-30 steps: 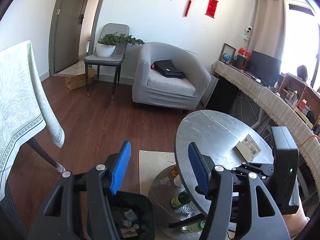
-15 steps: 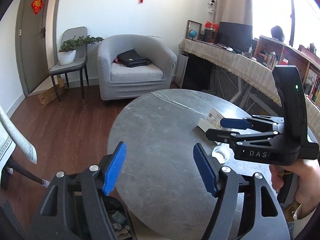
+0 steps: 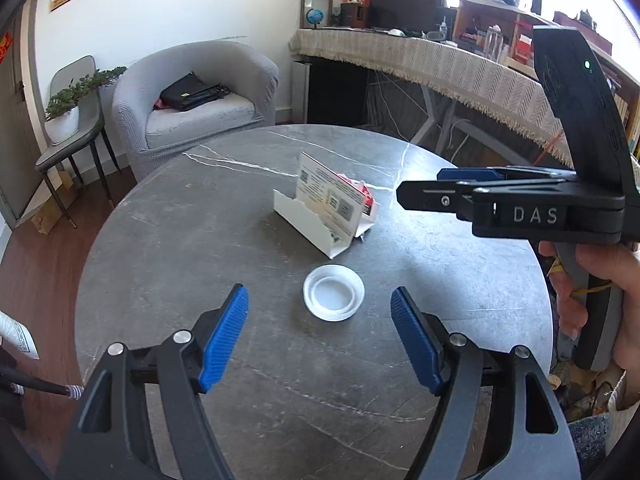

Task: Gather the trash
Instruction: 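Move both grippers back over the table toward the cap and box, then grasp the white plastic cap with the left gripper while the right gripper grasps the white-red box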

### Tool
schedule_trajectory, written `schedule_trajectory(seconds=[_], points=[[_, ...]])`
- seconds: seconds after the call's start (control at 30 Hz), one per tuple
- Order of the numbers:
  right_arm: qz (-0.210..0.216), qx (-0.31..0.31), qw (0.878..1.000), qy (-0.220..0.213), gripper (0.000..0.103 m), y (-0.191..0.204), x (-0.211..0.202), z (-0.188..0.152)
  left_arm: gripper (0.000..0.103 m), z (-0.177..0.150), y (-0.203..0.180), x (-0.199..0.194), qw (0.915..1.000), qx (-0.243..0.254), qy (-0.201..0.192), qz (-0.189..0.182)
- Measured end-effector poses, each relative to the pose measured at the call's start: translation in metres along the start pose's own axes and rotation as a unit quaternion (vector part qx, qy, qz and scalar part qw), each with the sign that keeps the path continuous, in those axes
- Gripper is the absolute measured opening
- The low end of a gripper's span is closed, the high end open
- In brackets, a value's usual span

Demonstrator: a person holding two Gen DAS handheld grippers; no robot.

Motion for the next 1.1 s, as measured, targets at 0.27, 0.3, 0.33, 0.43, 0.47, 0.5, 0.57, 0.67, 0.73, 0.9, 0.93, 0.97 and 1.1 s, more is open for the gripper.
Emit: schedule_trajectory(seconds=[0.27,0.3,0.33,0.43,0.47,0.5,0.57,0.67,0.73,0.9,0.93,0.97,1.1], points=[[0.019,0.007,1.0,0.013,0.075,-0.014,0.0,-0.009,0.076,-0.002,-0.011,0.037,0.9991,0.008,0.039,0.016],[0.019,0.005,1.0,0.015,0.076,-0.015,0.0,-0.01,0.074,-0.001,-0.011,0.041,0.999,0.005,0.043,0.014],[0.02,0.002,1.0,0.017,0.076,-0.016,0.0,-0.011,0.072,-0.002,-0.011,0.042,0.9989,0.003,0.045,0.011],[0.028,-0.002,0.999,0.025,0.081,-0.016,0.001,-0.016,0.066,-0.001,-0.013,0.044,0.9989,-0.002,0.046,0.009],[0.03,0.0,0.999,0.026,0.082,-0.017,0.002,-0.016,0.063,0.0,-0.012,0.045,0.9989,-0.006,0.045,0.01],[0.034,0.002,0.999,0.027,0.084,-0.017,0.003,-0.016,0.062,0.001,-0.012,0.046,0.9989,-0.009,0.045,0.011],[0.038,0.005,0.999,0.026,0.085,-0.018,0.004,-0.015,0.059,0.001,-0.012,0.045,0.9989,-0.013,0.043,0.013],[0.046,-0.002,0.999,0.019,0.085,-0.013,0.004,-0.013,0.05,0.003,-0.011,0.044,0.9989,-0.017,0.041,0.015],[0.046,-0.014,0.999,0.013,0.084,-0.006,0.003,-0.01,0.042,0.003,-0.011,0.044,0.999,-0.015,0.04,0.015],[0.052,-0.04,0.998,0.016,0.066,0.012,0.007,-0.008,0.042,0.001,-0.006,0.039,0.999,-0.019,0.039,0.004],[0.052,-0.042,0.998,0.017,0.065,0.015,0.008,-0.008,0.042,0.001,-0.005,0.038,0.999,-0.021,0.039,0.002],[0.051,-0.043,0.998,0.017,0.062,0.016,0.009,-0.007,0.042,0.0,-0.003,0.036,0.999,-0.023,0.038,0.0],[0.05,-0.046,0.997,0.02,0.051,0.024,0.017,-0.005,0.042,-0.001,0.007,0.026,0.9992,-0.031,0.027,-0.005]])
Point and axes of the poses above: each gripper's, at about its wrist camera, not at the fingertips, and x roughly the way its jaws point, y to its left, z to its top, the point moved 3 cm from there along x, roughly the way its jaws point
